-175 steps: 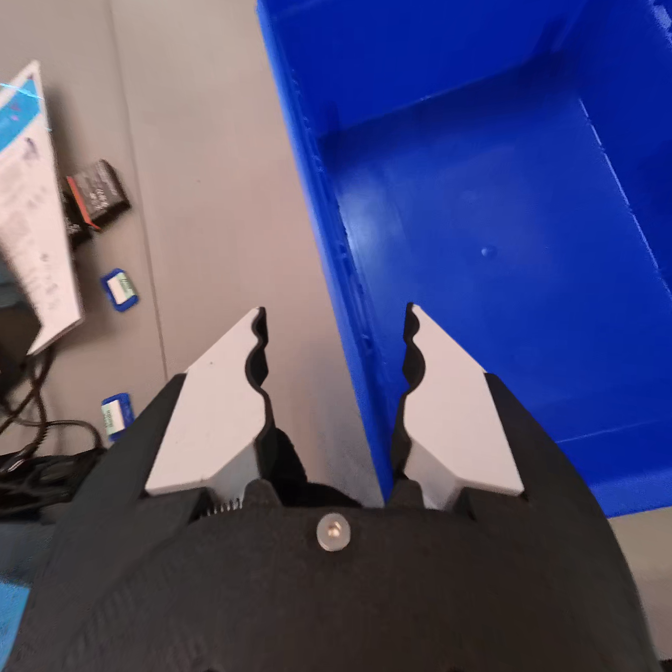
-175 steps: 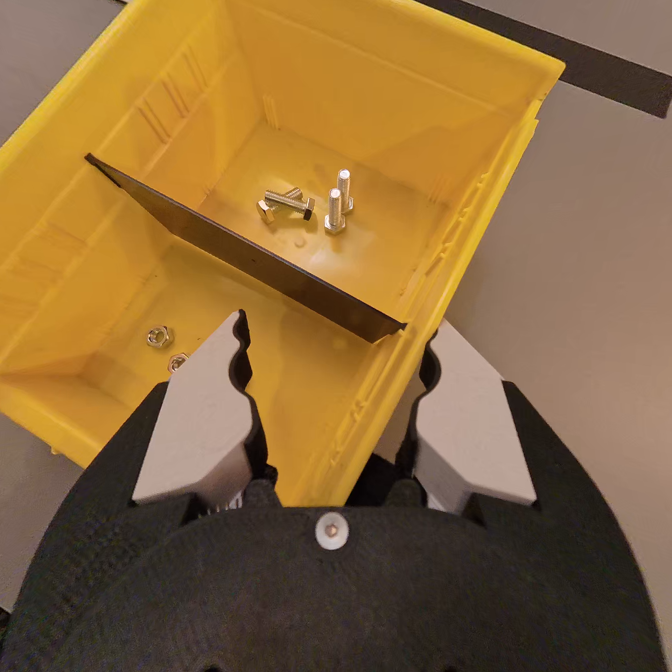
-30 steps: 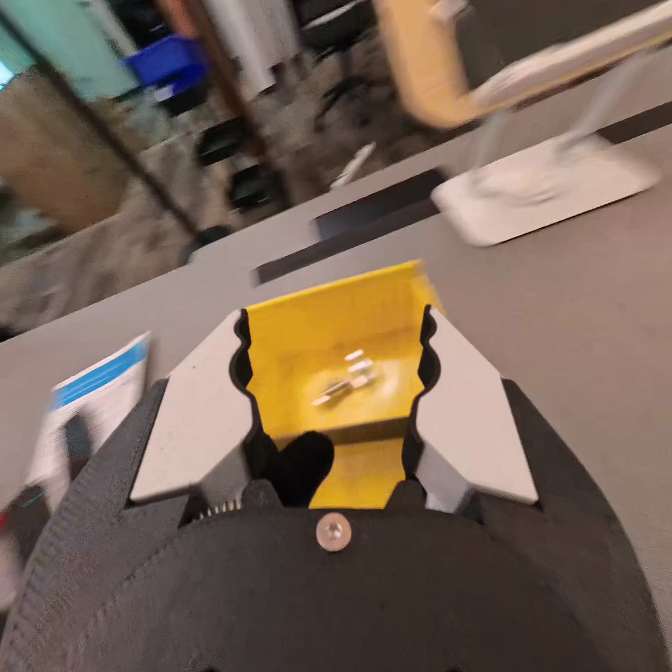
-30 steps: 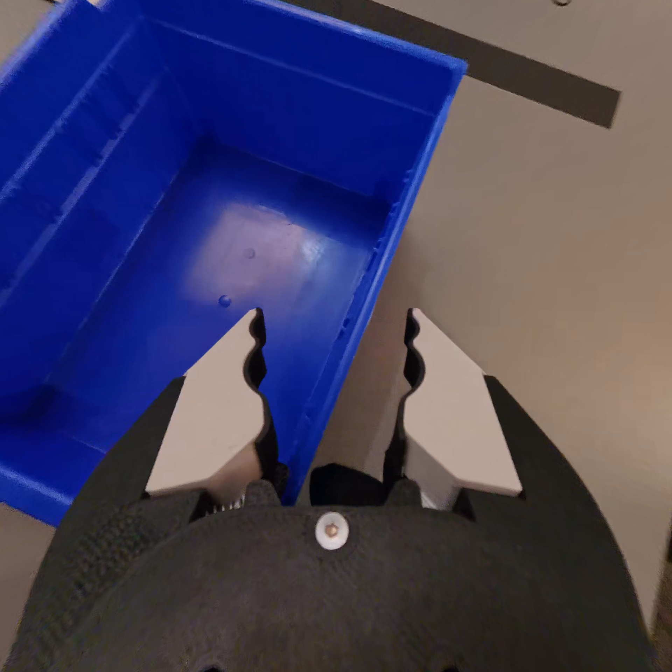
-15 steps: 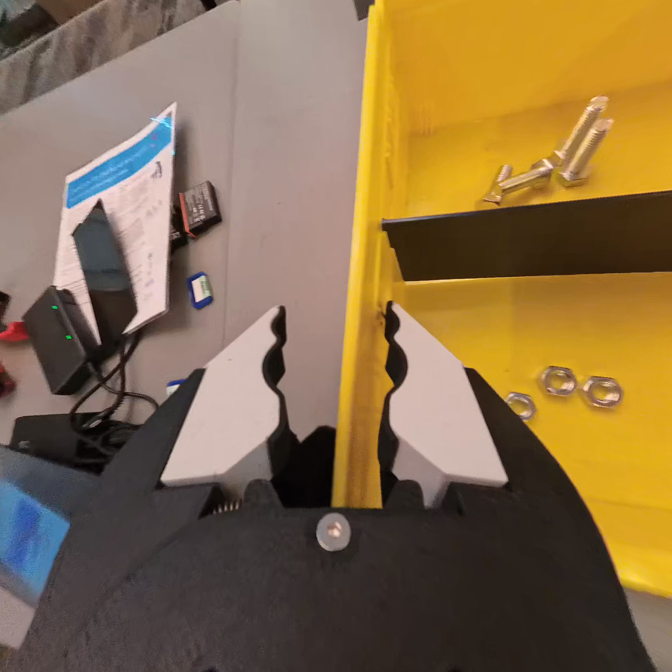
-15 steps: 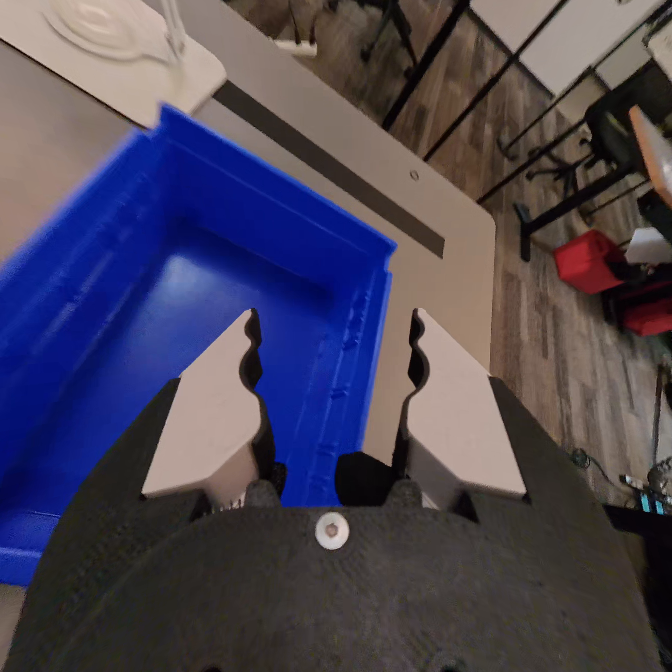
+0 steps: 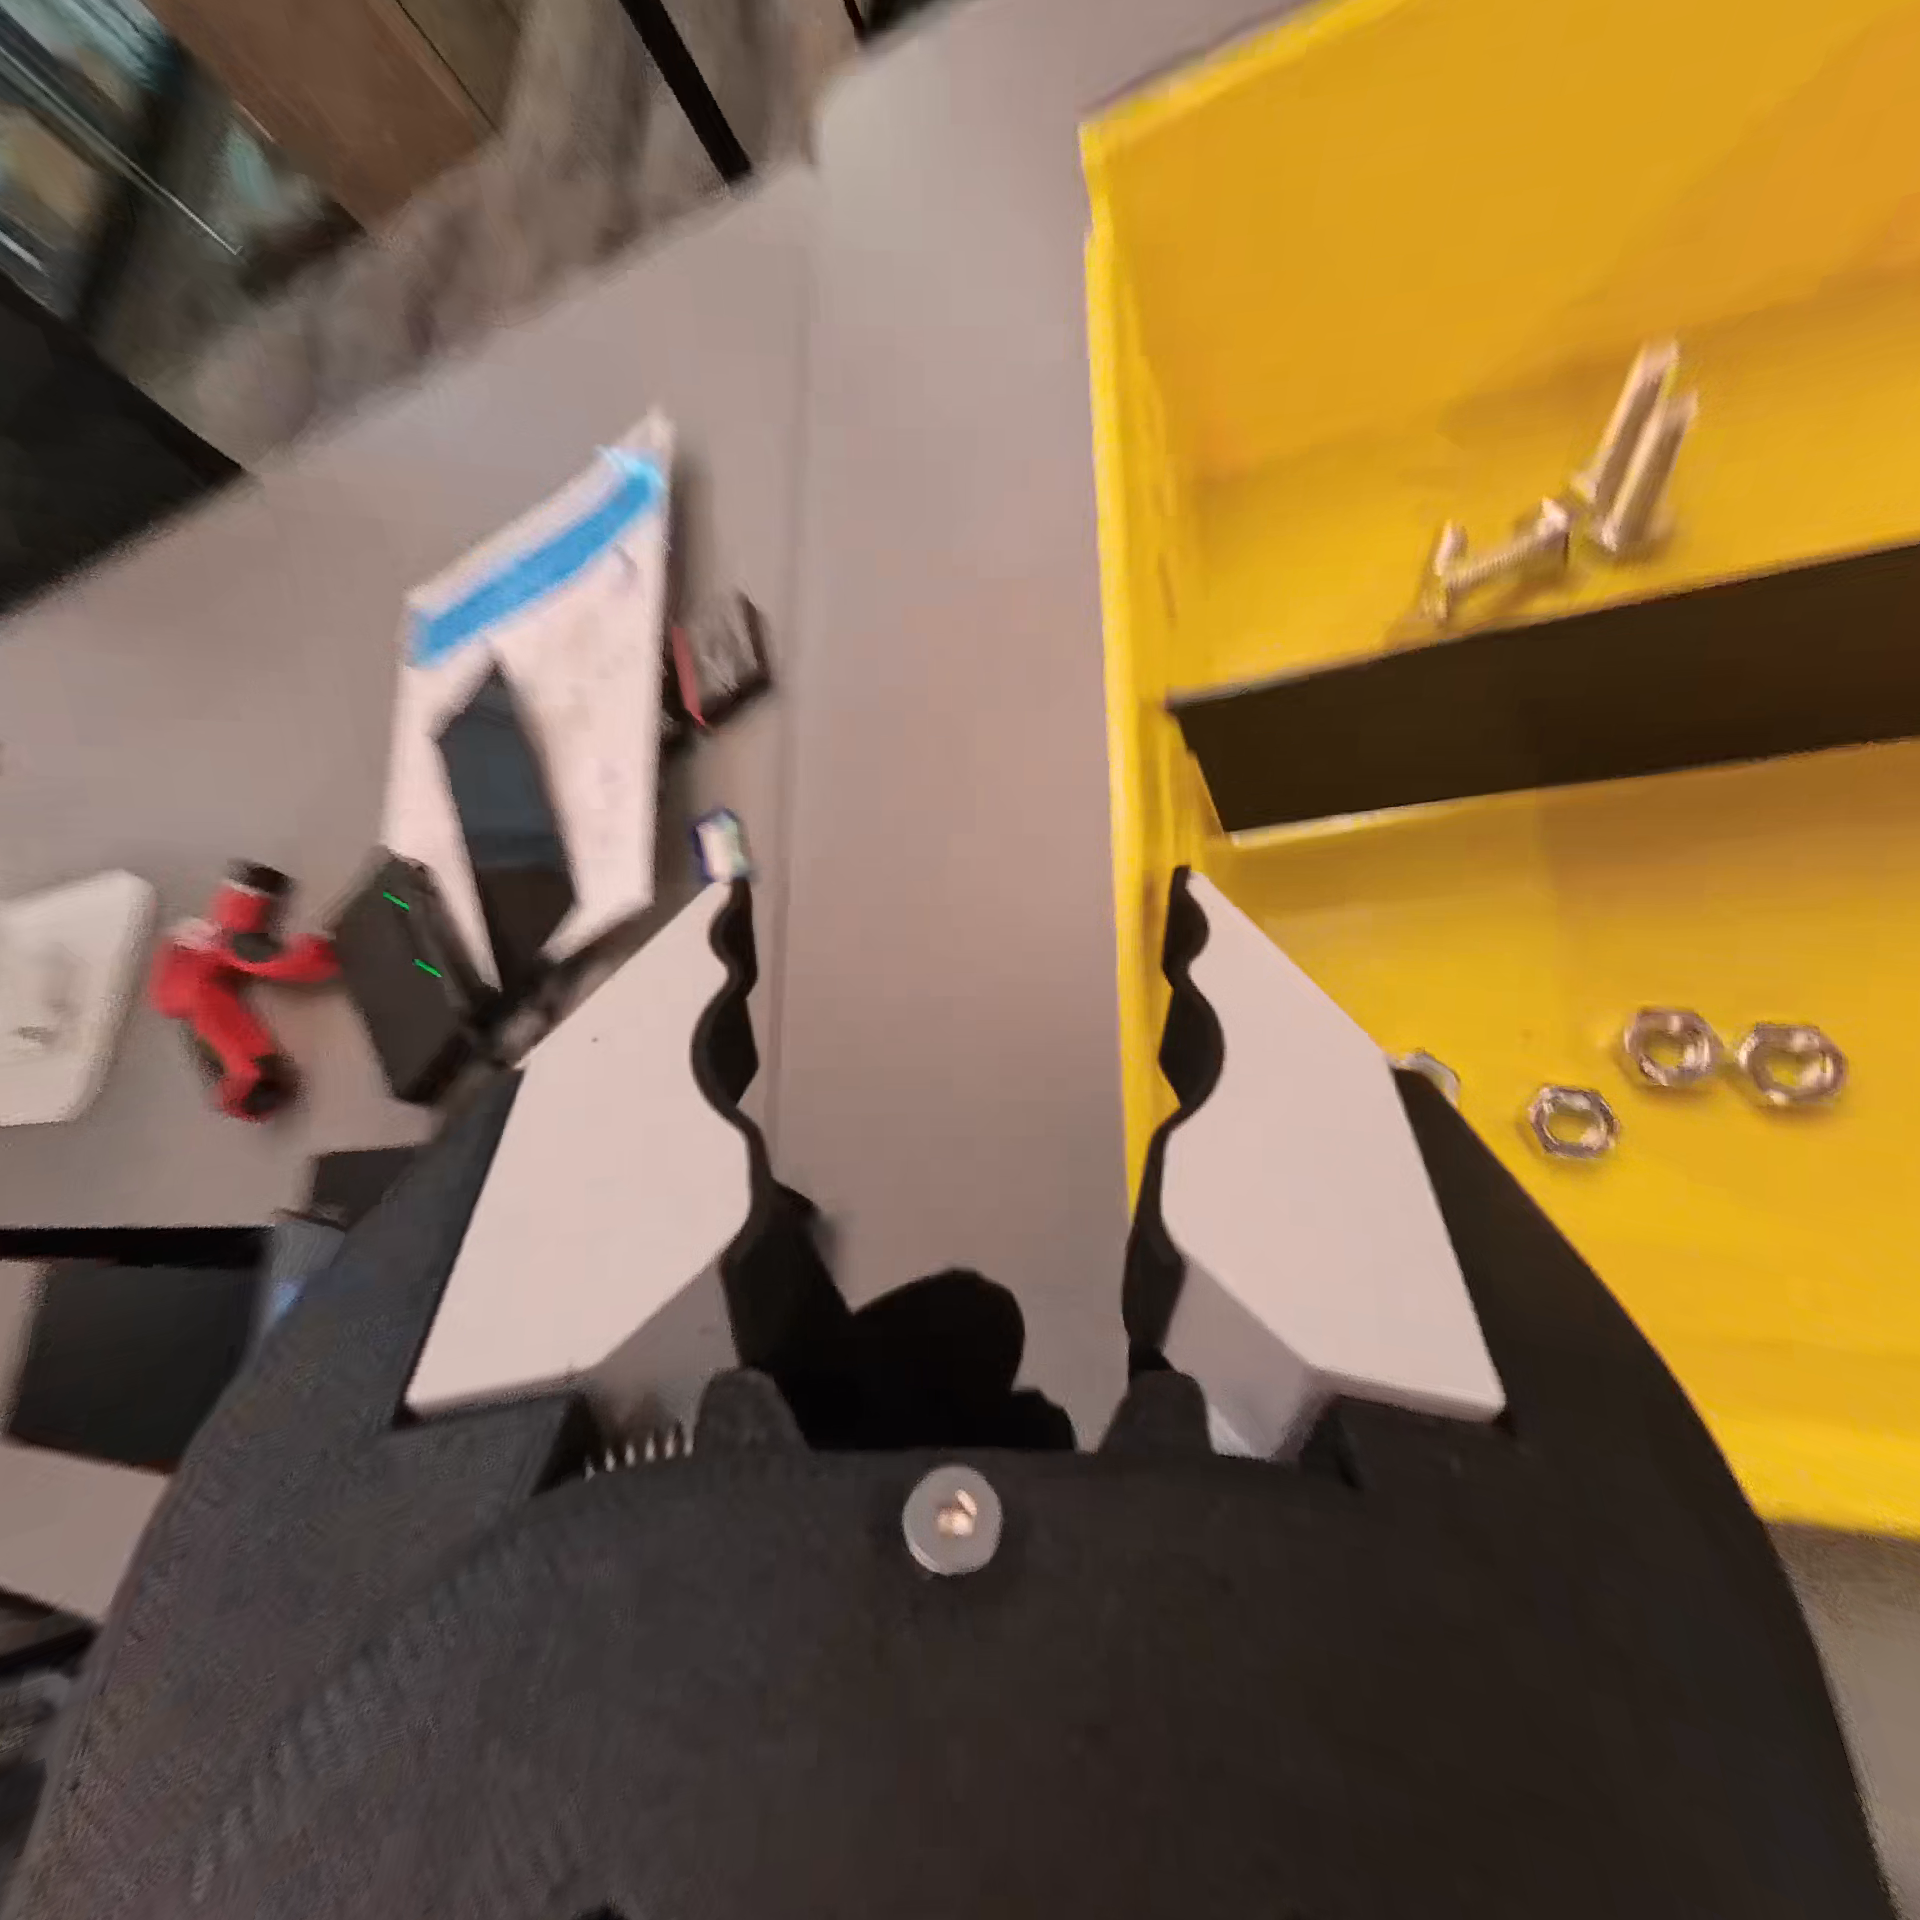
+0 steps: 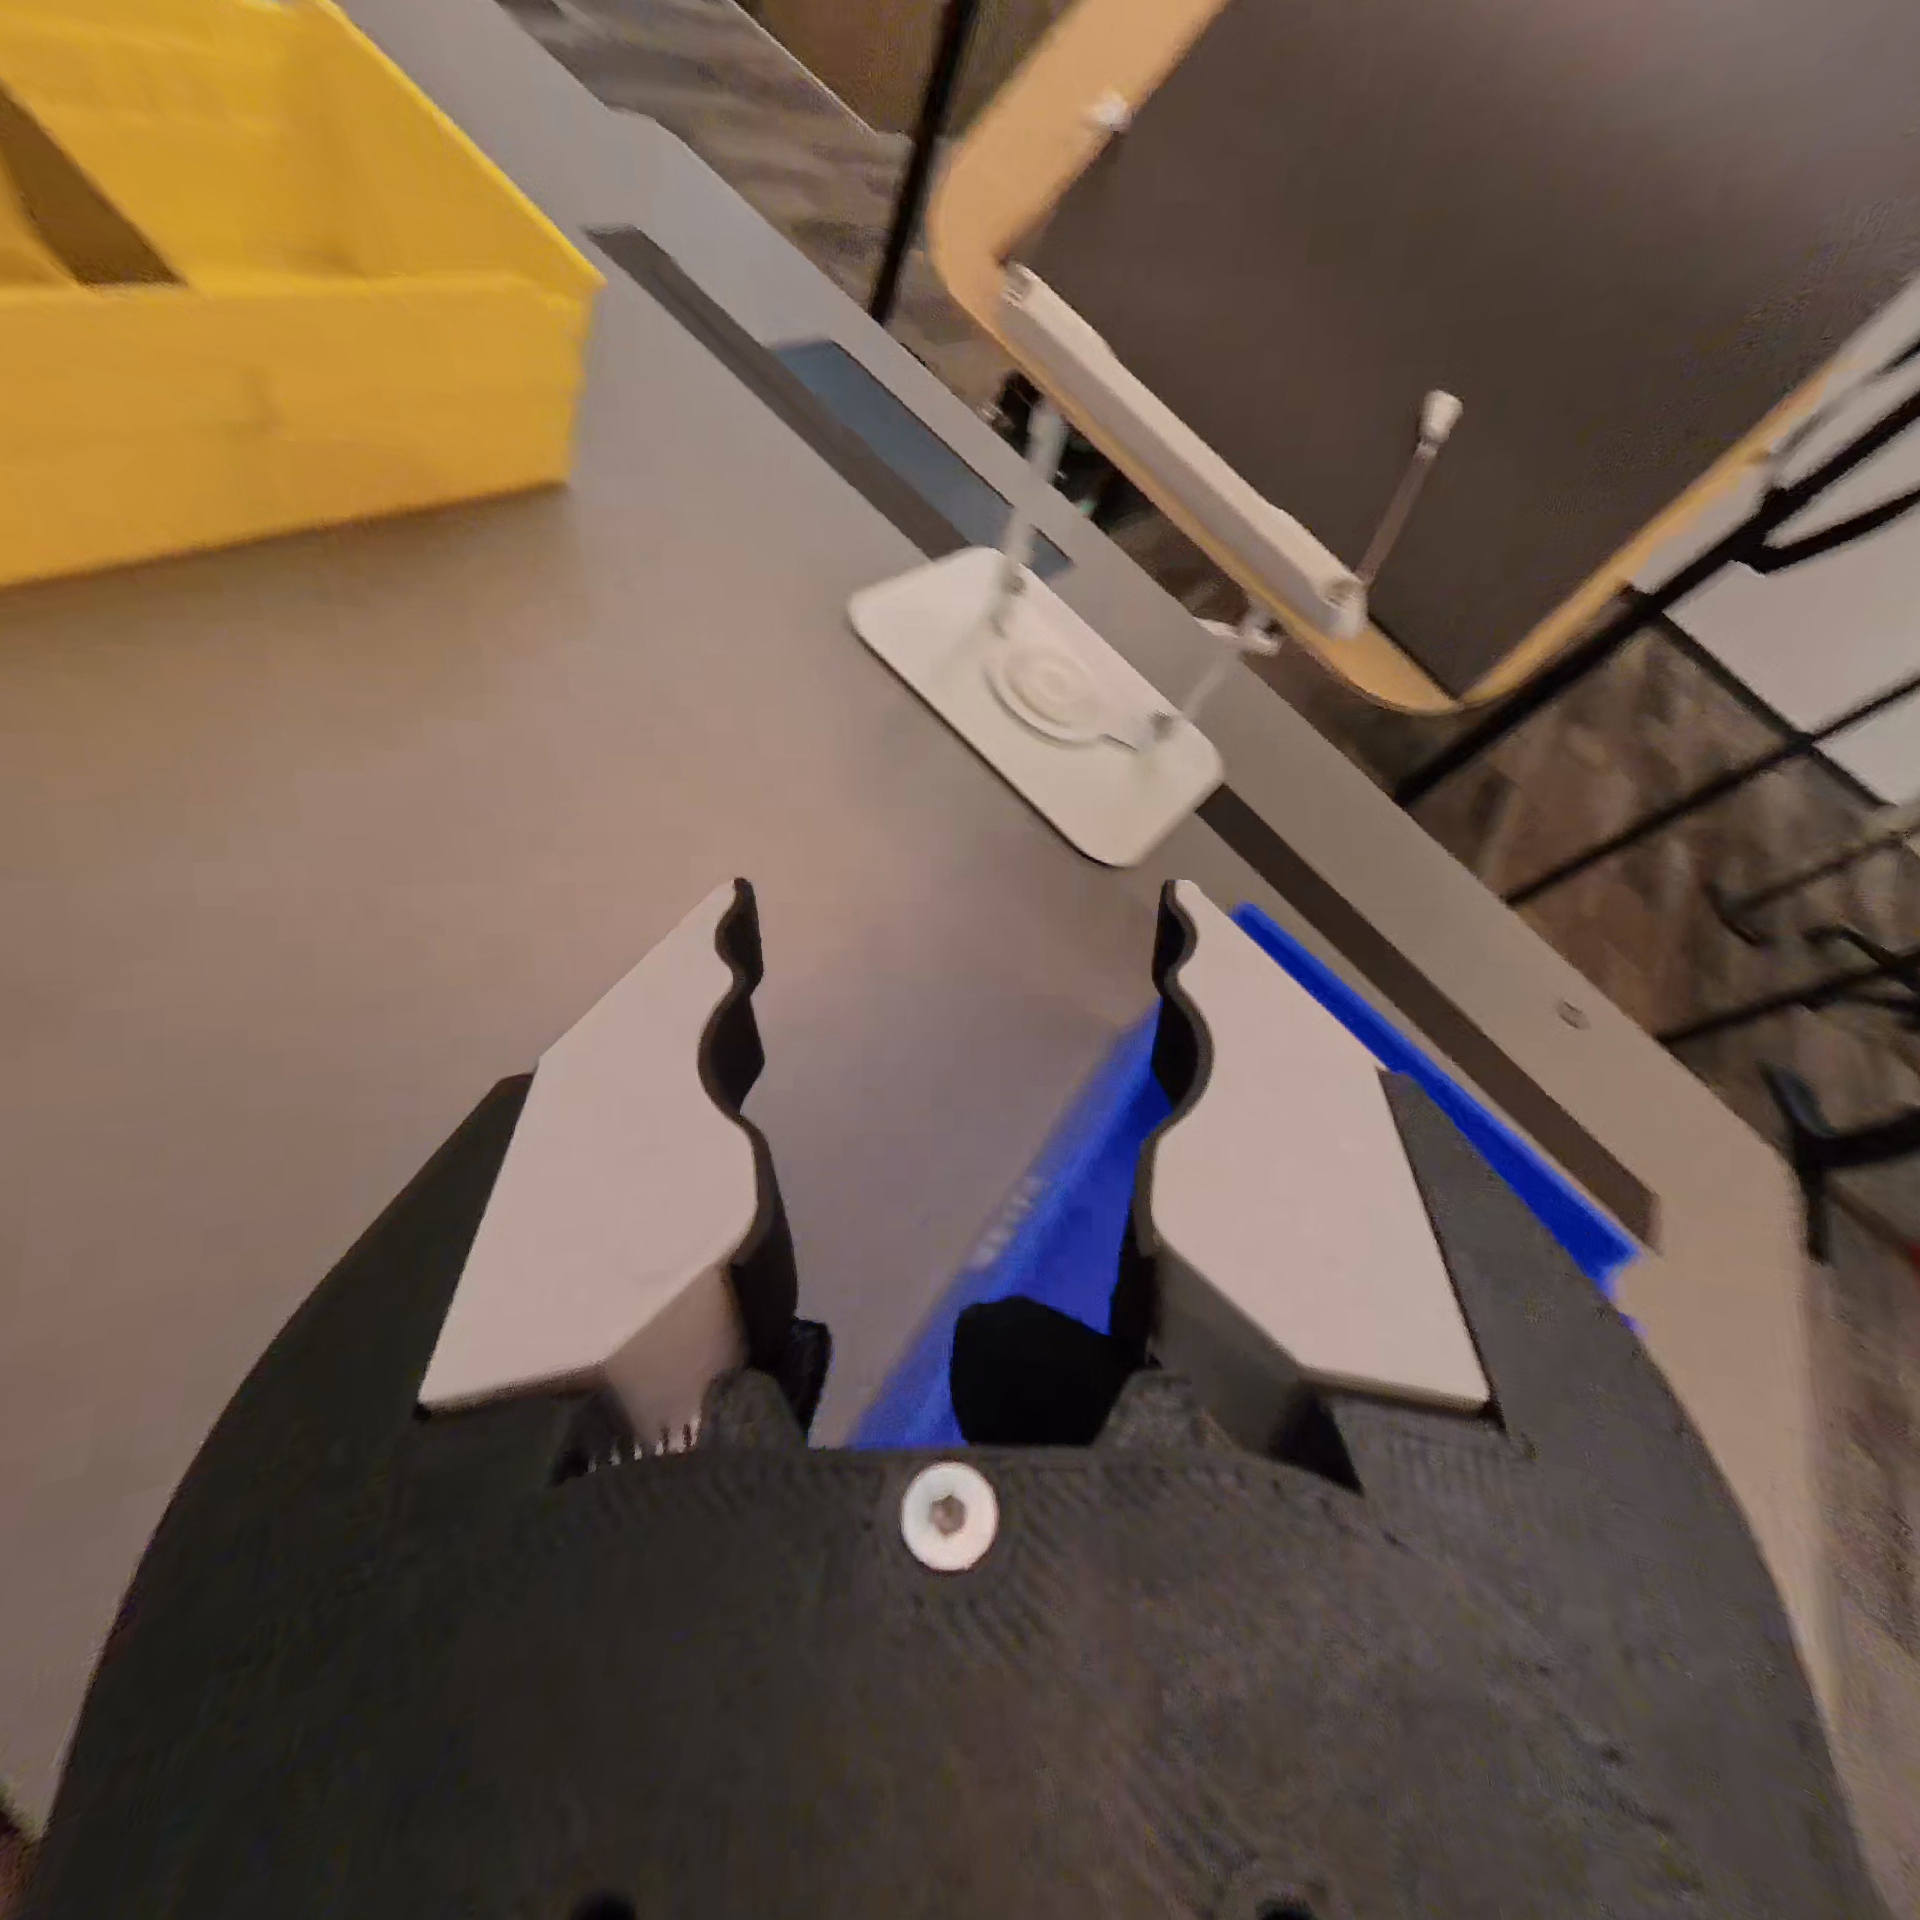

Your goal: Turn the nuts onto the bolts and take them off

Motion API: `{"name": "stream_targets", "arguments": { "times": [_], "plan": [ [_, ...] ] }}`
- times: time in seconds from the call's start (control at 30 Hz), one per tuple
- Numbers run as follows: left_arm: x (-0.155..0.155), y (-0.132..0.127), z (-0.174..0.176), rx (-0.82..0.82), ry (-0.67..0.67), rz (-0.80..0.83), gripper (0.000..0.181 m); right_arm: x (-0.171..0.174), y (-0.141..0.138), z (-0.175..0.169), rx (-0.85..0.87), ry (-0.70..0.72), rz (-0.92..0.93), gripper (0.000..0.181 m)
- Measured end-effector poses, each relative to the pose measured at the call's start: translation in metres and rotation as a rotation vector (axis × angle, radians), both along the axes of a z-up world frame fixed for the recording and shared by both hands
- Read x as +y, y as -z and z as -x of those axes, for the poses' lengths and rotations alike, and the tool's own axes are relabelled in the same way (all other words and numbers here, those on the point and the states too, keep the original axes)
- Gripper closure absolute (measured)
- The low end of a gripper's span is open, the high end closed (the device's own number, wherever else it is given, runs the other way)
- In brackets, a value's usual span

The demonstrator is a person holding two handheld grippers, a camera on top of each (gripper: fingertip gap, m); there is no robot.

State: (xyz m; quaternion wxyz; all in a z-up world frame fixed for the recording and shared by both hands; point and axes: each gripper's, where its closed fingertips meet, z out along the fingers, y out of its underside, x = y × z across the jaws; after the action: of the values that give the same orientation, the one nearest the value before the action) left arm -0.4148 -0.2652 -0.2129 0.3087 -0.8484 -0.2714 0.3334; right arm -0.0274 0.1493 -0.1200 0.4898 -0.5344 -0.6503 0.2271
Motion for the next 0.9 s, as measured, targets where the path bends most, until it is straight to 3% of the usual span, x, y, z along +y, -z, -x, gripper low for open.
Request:
{"name": "stream_targets", "arguments": {
  "times": [0.1, 0.2, 0.33, 0.5, 0.6, 0.67, 0.8, 0.9],
  "plan": [
    [0.035, -0.041, -0.008, 0.084, 0.11, -0.024, 0.112, -0.054, 0.003, 0.01, 0.05, -0.119, 0.13, 0.112],
    [0.091, -0.049, -0.026, 0.005, 0.291, -0.044, 0.129, -0.1, 0.013, 0.019, 0.074, -0.217, 0.221, 0.115],
    [0.145, 0.0, -0.038, -0.249, 0.46, 0.112, 0.139, -0.152, 0.046, 0.029, 0.023, -0.339, 0.282, 0.118],
    [0.173, 0.049, -0.027, -0.419, 0.511, 0.248, 0.142, -0.185, 0.077, 0.031, -0.049, -0.429, 0.256, 0.12],
    [0.186, 0.056, -0.024, -0.519, 0.517, 0.223, 0.142, -0.19, 0.084, 0.032, -0.065, -0.449, 0.254, 0.122],
    [0.18, 0.064, -0.019, -0.55, 0.492, 0.317, 0.141, -0.188, 0.085, 0.032, -0.064, -0.449, 0.26, 0.122],
    [0.189, 0.077, -0.035, -0.686, 0.537, 0.339, 0.141, -0.181, 0.089, 0.031, -0.065, -0.442, 0.286, 0.123],
    [0.184, 0.085, -0.025, -0.657, 0.493, 0.425, 0.15, -0.179, 0.09, 0.03, -0.064, -0.442, 0.298, 0.123]
  ]
}}
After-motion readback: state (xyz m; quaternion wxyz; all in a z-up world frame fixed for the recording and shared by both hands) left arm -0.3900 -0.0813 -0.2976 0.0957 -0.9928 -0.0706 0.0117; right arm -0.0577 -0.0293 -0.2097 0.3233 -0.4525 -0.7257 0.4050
